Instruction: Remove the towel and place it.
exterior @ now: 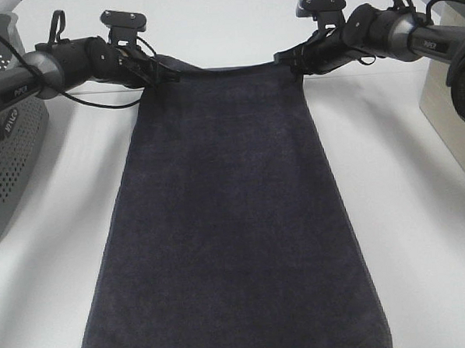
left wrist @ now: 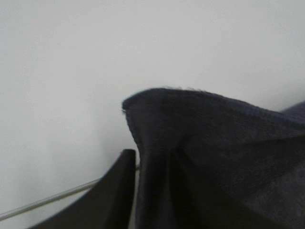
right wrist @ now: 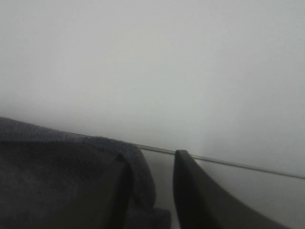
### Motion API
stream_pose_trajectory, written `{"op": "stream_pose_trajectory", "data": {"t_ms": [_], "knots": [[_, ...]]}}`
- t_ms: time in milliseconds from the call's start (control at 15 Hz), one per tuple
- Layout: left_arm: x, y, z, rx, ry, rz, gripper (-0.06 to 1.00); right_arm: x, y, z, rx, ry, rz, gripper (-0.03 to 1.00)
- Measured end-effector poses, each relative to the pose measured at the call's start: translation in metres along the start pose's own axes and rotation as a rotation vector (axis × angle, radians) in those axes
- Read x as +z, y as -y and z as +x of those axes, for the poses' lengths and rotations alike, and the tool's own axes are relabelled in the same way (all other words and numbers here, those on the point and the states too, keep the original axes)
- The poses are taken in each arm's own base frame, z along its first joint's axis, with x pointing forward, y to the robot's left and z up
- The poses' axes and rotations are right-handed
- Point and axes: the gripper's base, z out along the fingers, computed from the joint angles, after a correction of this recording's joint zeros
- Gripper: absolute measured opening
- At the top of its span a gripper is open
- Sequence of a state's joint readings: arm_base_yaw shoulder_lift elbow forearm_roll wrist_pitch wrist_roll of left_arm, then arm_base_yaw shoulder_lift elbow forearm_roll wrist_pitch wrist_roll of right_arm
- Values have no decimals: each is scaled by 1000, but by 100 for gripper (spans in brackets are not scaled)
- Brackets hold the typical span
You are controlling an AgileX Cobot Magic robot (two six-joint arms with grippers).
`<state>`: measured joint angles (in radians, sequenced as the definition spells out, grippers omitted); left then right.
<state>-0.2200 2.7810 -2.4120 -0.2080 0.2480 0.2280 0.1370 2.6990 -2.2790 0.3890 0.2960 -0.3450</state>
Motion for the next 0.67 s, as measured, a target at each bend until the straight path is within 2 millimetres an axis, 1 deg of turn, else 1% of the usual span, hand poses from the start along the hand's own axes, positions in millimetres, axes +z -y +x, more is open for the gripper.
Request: {"op": "stream_pose_trajectory", "data": {"t_ms": [133, 200, 267, 400, 533, 600, 667], "knots": [[0, 0, -2, 1, 18, -5, 56, 0, 0, 0, 11, 2, -4, 58], [0, 0, -2, -4, 20, -5, 67, 0, 0, 0, 14, 1, -5, 65], [0, -1, -2, -8, 20, -6, 73, 0, 0, 1, 14, -7, -8, 68], [0, -2, -2, -8, 20, -7, 76, -6, -1, -4, -1, -21, -12, 70], [-5, -1, -8, 7, -2, -2, 76, -24, -5, -20, -37, -40, -22, 70], [-22, 0, -32, 20, -6, 5, 76, -50, -10, -41, -68, -66, -40, 70], [-27, 0, -40, 21, 6, 6, 76, -56, -12, -45, -71, -71, -45, 70]]}}
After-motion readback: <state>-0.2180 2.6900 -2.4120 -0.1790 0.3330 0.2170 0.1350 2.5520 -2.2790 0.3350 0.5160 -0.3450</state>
